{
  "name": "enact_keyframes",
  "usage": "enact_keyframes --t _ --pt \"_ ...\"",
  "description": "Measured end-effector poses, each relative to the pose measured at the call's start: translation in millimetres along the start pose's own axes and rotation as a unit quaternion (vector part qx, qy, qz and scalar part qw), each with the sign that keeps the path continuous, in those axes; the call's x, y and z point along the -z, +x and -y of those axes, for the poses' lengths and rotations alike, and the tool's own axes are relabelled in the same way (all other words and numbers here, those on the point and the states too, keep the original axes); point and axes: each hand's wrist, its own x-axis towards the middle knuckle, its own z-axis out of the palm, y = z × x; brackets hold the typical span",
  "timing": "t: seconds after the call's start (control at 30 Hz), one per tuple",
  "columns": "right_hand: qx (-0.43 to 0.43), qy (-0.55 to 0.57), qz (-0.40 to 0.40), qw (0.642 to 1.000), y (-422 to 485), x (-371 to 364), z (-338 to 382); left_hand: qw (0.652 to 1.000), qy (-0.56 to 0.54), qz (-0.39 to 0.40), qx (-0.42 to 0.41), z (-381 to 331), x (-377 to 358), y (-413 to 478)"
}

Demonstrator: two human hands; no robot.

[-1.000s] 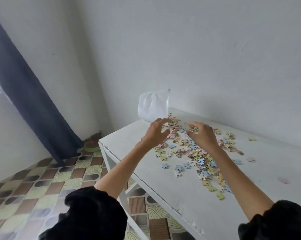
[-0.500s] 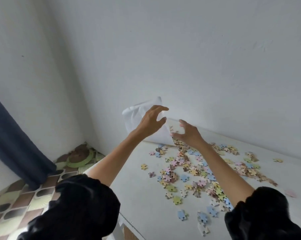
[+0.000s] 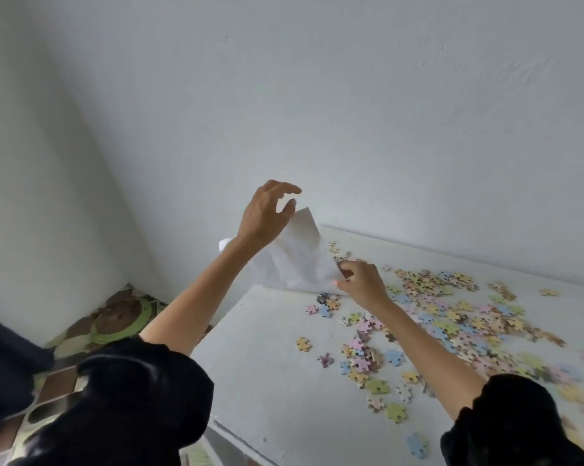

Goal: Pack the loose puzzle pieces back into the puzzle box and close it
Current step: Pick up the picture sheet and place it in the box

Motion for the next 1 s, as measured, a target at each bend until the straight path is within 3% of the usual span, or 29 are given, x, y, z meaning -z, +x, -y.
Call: enact_keyframes --t 0.13,0.23,0.43,0.67,0.87,1.0 --pt "0.019 0.014 0.012 1.000 -21.4 -8.9 -5.2 0.984 -0.038 0.142 0.099 22.7 13.9 -2.9" --pt "-0.010 -0.016 -0.010 1.000 -34.7 -18.1 -15.5 0.958 0.010 0.257 0.131 44.8 2.0 -27.5" --pt "-0.074 -0.053 -0.068 0.994 -45.7 -24.0 -18.2 0.903 0.038 0.378 0.201 77.0 -32.2 -80.3" --pt "-0.209 -0.179 -0.071 0.959 -53.4 -28.6 -5.8 0.896 0.018 0.387 0.218 80.3 -44.0 -88.7" --pt "-0.225 -0.029 -0.054 0.972 -43.6 -30.1 9.4 0.906 0.033 0.380 0.183 80.8 -48.1 -102.0" --pt "-0.207 0.106 -0.113 0.966 -40.1 -27.3 21.6 0.915 0.036 0.361 0.175 79.5 -51.4 -110.6"
